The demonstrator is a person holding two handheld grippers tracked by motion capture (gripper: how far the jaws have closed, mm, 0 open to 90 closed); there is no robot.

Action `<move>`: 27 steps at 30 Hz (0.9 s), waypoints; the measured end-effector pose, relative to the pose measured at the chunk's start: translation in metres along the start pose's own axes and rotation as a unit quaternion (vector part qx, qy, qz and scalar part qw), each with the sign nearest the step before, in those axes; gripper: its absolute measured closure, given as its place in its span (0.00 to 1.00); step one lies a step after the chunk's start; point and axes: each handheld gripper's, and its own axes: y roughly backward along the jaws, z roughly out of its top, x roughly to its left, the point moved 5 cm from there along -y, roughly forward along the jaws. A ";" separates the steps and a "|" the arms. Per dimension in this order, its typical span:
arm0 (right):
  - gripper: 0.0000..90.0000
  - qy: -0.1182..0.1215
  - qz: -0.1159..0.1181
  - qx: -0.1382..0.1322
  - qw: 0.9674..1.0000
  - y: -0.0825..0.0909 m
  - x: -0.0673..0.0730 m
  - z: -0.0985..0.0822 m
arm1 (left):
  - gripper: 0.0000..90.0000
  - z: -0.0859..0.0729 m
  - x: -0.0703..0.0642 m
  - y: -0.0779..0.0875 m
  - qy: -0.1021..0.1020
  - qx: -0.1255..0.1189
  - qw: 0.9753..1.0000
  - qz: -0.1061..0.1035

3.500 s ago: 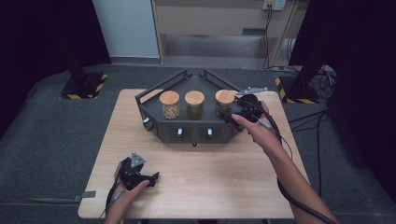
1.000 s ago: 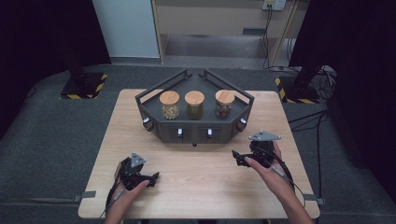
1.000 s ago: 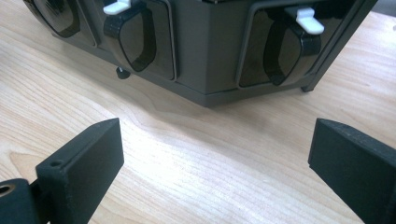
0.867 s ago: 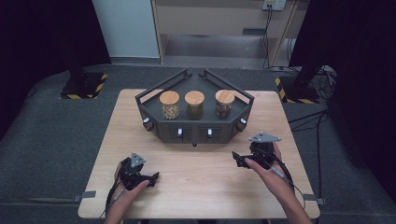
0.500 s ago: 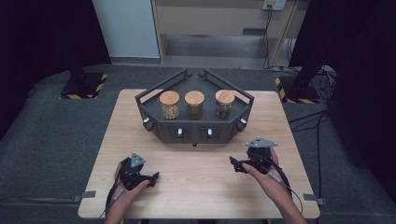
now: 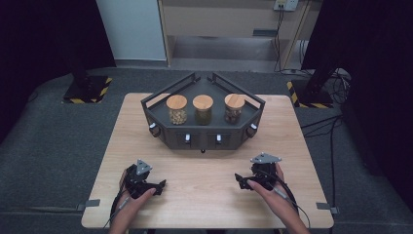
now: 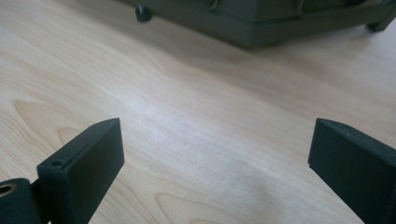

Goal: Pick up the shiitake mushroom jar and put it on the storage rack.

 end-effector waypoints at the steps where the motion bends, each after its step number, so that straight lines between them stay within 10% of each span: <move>1: 0.04 0.000 0.001 0.003 1.000 -0.003 0.001 -0.002 | 0.00 0.000 0.000 0.000 0.000 0.000 1.000 0.000; 13: 0.04 0.011 -0.002 0.035 0.999 -0.025 0.008 -0.020 | 0.00 0.000 0.000 0.000 0.000 0.000 1.000 0.000; 27: 0.02 0.017 -0.012 0.010 1.000 -0.026 0.011 -0.032 | 0.00 0.000 0.000 0.000 0.001 -0.001 1.000 0.000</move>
